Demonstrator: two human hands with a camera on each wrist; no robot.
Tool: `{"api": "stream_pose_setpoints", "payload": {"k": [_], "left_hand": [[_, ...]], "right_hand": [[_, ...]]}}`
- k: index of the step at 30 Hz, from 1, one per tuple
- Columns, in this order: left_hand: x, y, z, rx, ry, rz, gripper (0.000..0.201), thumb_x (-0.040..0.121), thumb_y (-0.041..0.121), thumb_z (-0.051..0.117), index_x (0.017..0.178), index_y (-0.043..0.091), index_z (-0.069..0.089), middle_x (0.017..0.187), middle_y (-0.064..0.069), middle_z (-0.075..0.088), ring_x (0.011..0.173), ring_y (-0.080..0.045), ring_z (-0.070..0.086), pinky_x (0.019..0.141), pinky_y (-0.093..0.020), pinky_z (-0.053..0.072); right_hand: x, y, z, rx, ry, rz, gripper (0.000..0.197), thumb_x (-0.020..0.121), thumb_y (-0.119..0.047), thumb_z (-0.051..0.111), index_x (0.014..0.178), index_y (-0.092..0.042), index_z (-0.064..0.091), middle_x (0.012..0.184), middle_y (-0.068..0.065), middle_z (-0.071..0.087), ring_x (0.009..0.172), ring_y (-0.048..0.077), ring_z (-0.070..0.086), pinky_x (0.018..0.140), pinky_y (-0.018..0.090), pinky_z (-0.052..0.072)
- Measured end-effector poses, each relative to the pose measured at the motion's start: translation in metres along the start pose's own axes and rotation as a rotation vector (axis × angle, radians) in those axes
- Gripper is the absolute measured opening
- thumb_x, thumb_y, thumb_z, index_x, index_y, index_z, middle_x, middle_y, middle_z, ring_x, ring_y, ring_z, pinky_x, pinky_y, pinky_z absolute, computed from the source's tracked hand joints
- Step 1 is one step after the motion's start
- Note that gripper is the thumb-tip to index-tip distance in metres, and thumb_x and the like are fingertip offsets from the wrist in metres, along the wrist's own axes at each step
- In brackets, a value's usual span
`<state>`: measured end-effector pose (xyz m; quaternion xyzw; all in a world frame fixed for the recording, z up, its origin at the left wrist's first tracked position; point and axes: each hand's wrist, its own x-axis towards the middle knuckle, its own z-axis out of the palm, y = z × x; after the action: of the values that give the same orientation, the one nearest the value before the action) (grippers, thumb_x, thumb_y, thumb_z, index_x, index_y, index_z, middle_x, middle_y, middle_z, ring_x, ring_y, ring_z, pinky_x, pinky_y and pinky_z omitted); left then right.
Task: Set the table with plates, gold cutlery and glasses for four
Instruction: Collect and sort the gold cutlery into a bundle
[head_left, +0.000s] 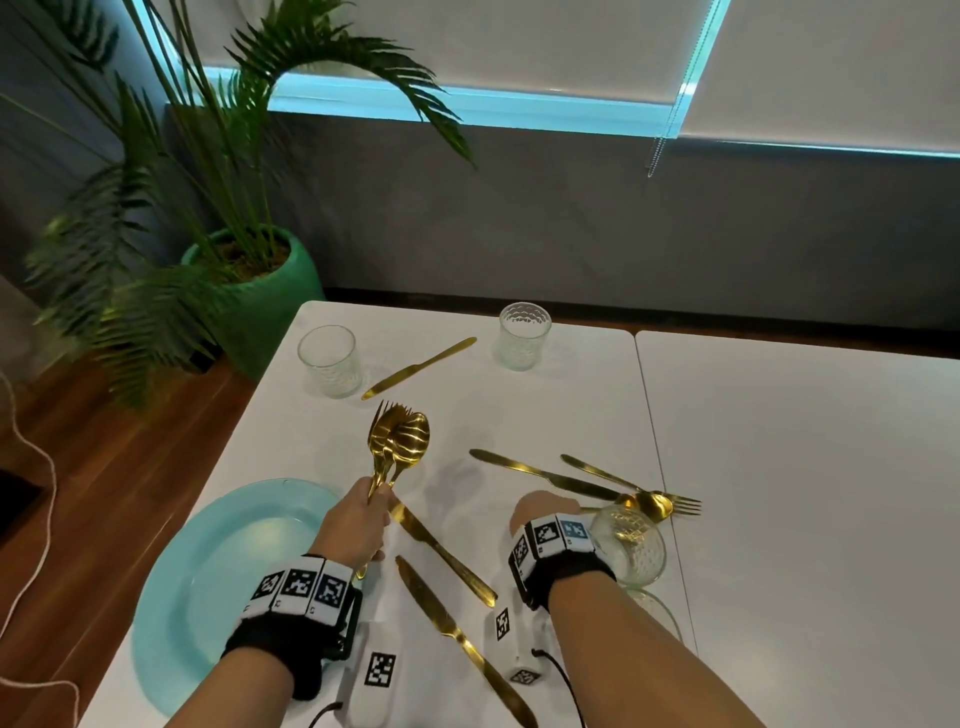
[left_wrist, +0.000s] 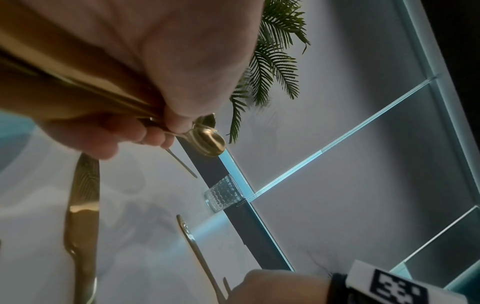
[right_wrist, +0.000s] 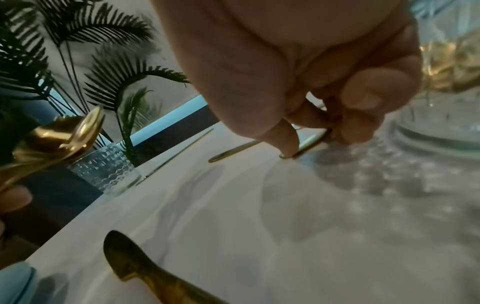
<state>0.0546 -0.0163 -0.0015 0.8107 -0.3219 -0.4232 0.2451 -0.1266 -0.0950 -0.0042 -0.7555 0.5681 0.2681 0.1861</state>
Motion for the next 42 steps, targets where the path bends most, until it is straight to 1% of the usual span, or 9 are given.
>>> {"api": "stream_pose_setpoints", "payload": {"k": [5, 10, 19, 25, 27, 29, 32, 36, 42], "left_hand": [[-0.005, -0.001, 0.000, -0.065, -0.001, -0.003, 0.028, 0.101, 0.030, 0.030, 0.096, 0.010, 0.050, 0.076, -0.007, 0.047, 0.062, -0.021, 0.048, 0.049, -0.025, 0.041], [-0.005, -0.002, -0.002, -0.096, 0.023, -0.018, 0.030, 0.101, 0.030, 0.030, 0.097, 0.008, 0.050, 0.075, -0.007, 0.046, 0.062, -0.022, 0.049, 0.048, -0.024, 0.040], [-0.011, -0.002, 0.003, -0.211, -0.004, 0.000, 0.027, 0.099, 0.029, 0.036, 0.083, 0.015, 0.052, 0.070, -0.006, 0.053, 0.057, -0.016, 0.047, 0.048, -0.024, 0.041], [-0.013, 0.002, 0.008, -0.304, -0.054, 0.008, 0.025, 0.099, 0.026, 0.039, 0.098, 0.009, 0.057, 0.067, -0.006, 0.051, 0.058, -0.017, 0.048, 0.055, -0.026, 0.045], [-0.012, 0.004, 0.009, -0.358, -0.050, 0.001, 0.025, 0.100, 0.025, 0.040, 0.096, 0.006, 0.056, 0.069, -0.007, 0.053, 0.059, -0.018, 0.052, 0.057, -0.026, 0.049], [-0.010, 0.006, 0.010, -0.451, -0.057, -0.010, 0.024, 0.100, 0.022, 0.039, 0.091, 0.004, 0.052, 0.073, -0.011, 0.057, 0.060, -0.020, 0.057, 0.054, -0.025, 0.052], [-0.008, 0.012, 0.014, -0.588, -0.061, -0.051, 0.023, 0.101, 0.020, 0.038, 0.086, 0.005, 0.046, 0.080, -0.016, 0.061, 0.063, -0.026, 0.062, 0.049, -0.026, 0.055], [-0.012, 0.023, 0.021, -0.596, -0.122, -0.033, 0.023, 0.101, 0.023, 0.035, 0.092, 0.005, 0.046, 0.082, -0.019, 0.064, 0.062, -0.029, 0.064, 0.057, -0.036, 0.054], [-0.016, 0.033, 0.033, -0.536, -0.167, -0.002, 0.033, 0.102, 0.033, 0.031, 0.079, 0.014, 0.045, 0.062, -0.006, 0.046, 0.039, -0.012, 0.040, 0.041, -0.022, 0.034]], "right_hand": [[0.001, -0.017, 0.009, 0.069, 0.009, -0.018, 0.032, 0.098, -0.014, 0.037, 0.123, -0.009, 0.056, 0.130, 0.009, 0.056, 0.122, 0.026, 0.052, 0.106, 0.038, 0.032], [0.001, -0.027, 0.008, 0.110, 0.031, 0.012, 0.030, 0.096, -0.015, 0.045, 0.124, -0.007, 0.055, 0.130, 0.010, 0.054, 0.121, 0.022, 0.053, 0.100, 0.029, 0.044], [0.011, -0.010, 0.003, 0.542, 0.067, 0.294, 0.027, 0.097, -0.016, 0.044, 0.120, -0.014, 0.059, 0.124, 0.004, 0.058, 0.117, 0.022, 0.055, 0.096, 0.032, 0.041], [0.009, -0.010, 0.003, 0.928, 0.102, 0.387, 0.034, 0.097, -0.010, 0.043, 0.129, -0.006, 0.052, 0.130, 0.013, 0.053, 0.114, 0.024, 0.054, 0.086, 0.019, 0.042], [0.011, -0.010, -0.002, 0.973, 0.084, 0.251, 0.037, 0.093, -0.010, 0.048, 0.128, -0.001, 0.052, 0.124, 0.016, 0.057, 0.098, 0.022, 0.055, 0.082, 0.020, 0.051], [0.013, -0.012, -0.012, 1.098, 0.049, 0.201, 0.030, 0.090, -0.010, 0.054, 0.117, -0.002, 0.060, 0.095, 0.010, 0.063, 0.077, 0.016, 0.056, 0.071, 0.025, 0.056], [0.000, -0.025, -0.036, 1.192, -0.111, 0.099, 0.003, 0.087, -0.014, 0.061, 0.086, -0.011, 0.061, 0.062, 0.001, 0.051, 0.050, 0.011, 0.046, 0.047, 0.018, 0.038], [-0.018, -0.036, -0.051, 1.181, -0.198, -0.055, 0.007, 0.085, -0.012, 0.066, 0.090, -0.008, 0.062, 0.061, 0.004, 0.046, 0.052, 0.014, 0.038, 0.052, 0.022, 0.031], [-0.021, -0.033, -0.042, 1.065, -0.119, -0.167, 0.028, 0.085, -0.010, 0.060, 0.064, -0.028, 0.055, 0.060, -0.005, 0.052, 0.050, 0.008, 0.048, 0.047, 0.018, 0.040]]}}
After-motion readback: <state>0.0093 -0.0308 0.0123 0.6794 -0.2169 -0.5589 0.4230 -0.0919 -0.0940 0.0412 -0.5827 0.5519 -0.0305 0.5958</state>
